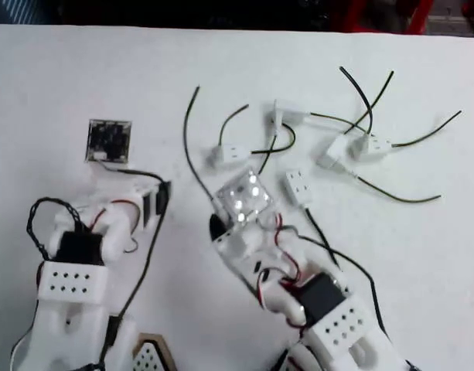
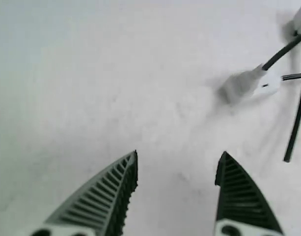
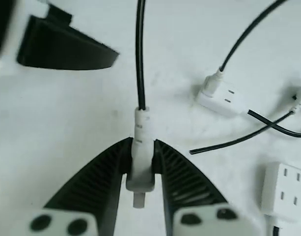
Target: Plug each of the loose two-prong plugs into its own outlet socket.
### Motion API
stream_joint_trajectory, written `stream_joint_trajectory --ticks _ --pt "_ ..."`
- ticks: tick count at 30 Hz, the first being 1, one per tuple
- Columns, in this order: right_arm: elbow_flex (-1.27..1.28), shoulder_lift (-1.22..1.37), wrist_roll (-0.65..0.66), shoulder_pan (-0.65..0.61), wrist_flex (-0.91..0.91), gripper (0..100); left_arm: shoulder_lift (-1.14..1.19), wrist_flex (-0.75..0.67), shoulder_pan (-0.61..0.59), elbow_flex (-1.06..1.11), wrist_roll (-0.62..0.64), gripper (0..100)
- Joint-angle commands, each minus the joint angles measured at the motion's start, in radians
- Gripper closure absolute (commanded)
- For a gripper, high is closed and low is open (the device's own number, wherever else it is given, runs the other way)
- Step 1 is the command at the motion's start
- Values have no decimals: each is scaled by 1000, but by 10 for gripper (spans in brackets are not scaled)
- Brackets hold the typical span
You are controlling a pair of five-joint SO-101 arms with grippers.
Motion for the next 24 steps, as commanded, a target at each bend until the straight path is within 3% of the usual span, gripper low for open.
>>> stream_joint_trajectory --ticks 1,7,12,19,24 --pt "11 -53 -21 -48 -21 981 -31 57 91 -123 28 745" --pt "41 -58 -21 -50 -22 981 -31 269 303 -302 28 745" --pt "41 -56 -21 -45 -18 981 -31 311 450 -325 28 745" --pt "35 -65 -15 102 12 981 -21 267 360 -325 29 741" --pt "-18 -65 -20 361 4 981 2 224 328 -327 29 719"
